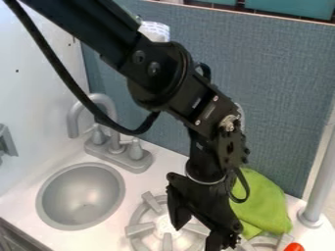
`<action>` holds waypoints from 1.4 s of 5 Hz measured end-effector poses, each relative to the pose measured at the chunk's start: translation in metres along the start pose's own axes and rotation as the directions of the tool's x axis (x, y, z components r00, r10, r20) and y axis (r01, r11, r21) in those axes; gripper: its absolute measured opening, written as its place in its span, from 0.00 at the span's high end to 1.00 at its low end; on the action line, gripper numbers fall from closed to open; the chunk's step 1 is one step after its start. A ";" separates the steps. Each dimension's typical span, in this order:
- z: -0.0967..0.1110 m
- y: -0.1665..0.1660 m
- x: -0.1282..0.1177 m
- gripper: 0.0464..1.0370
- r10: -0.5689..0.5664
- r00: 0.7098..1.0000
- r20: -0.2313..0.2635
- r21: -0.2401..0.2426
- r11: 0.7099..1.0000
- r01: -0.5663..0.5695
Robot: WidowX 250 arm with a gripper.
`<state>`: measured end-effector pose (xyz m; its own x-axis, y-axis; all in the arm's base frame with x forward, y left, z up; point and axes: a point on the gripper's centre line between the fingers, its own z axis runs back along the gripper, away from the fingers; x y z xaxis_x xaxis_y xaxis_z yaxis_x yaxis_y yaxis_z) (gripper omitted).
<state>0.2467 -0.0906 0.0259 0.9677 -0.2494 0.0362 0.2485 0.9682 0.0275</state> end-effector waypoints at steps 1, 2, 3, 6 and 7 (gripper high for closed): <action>-0.008 -0.001 -0.004 0.04 -0.022 0.999 -0.031 0.001 1.000 0.022; -0.035 -0.008 -0.004 0.04 -0.277 0.956 -0.094 -0.061 0.960 0.272; -0.050 -0.007 -0.001 0.04 -0.418 0.905 -0.074 -0.063 0.908 0.415; -0.129 -0.012 -0.001 0.04 -0.459 0.843 -0.282 -0.113 0.888 0.446; -0.140 -0.017 0.009 0.04 -0.465 0.837 -0.288 -0.131 0.885 0.447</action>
<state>0.2574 -0.1068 -0.1142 0.7068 -0.6539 -0.2697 0.6576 0.7480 -0.0902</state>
